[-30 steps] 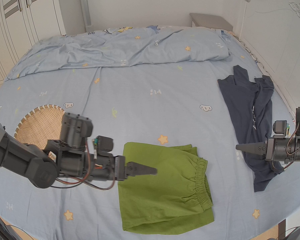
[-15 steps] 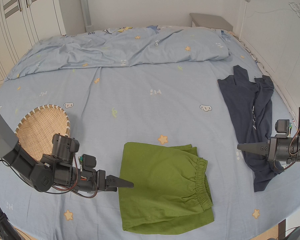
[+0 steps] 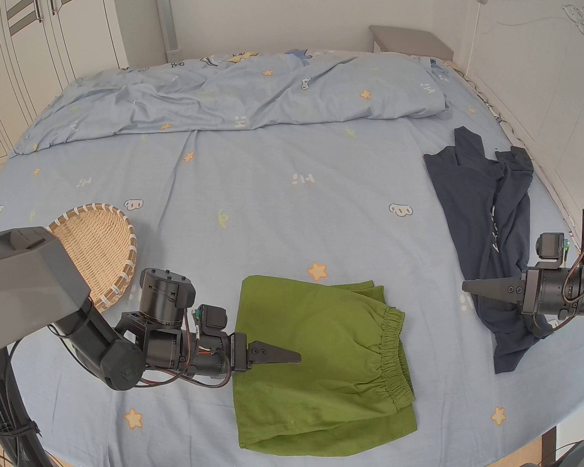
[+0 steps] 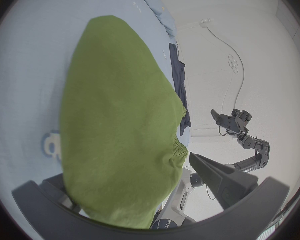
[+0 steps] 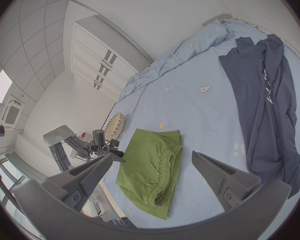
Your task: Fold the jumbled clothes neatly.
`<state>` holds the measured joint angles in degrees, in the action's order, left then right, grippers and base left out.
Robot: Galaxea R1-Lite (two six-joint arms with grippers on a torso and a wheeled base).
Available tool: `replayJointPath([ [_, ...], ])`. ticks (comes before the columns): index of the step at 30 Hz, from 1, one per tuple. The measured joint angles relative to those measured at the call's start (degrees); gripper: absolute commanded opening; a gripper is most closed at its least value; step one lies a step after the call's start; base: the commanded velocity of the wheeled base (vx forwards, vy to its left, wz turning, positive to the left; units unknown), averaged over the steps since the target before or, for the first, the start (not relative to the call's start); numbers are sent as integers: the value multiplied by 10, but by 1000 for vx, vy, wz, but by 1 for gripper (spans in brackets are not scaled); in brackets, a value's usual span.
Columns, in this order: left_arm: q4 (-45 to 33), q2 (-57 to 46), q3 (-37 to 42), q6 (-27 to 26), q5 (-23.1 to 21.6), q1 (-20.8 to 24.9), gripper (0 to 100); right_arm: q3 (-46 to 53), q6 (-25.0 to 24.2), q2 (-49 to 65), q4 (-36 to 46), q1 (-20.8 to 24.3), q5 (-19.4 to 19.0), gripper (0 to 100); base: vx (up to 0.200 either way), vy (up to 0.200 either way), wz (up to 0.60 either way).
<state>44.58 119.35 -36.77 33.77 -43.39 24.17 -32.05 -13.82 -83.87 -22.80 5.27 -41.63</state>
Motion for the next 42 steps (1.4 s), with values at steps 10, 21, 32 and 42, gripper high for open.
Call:
replayJointPath([
  [10,23,21,-6,13,4,20,0,1,1,0,0,1,0,100,0,0,0],
  [21,21,7,19,16,7,16,0,1,1,0,2,1,-1,100,0,0,0],
  [32,18,-28,31,16,22,7,0,0,0,1,5,1,-1,100,0,18,0],
  [42,17,-42,31,16,23,7,0,0,-1,1,6,5,0,100,0,200,0],
])
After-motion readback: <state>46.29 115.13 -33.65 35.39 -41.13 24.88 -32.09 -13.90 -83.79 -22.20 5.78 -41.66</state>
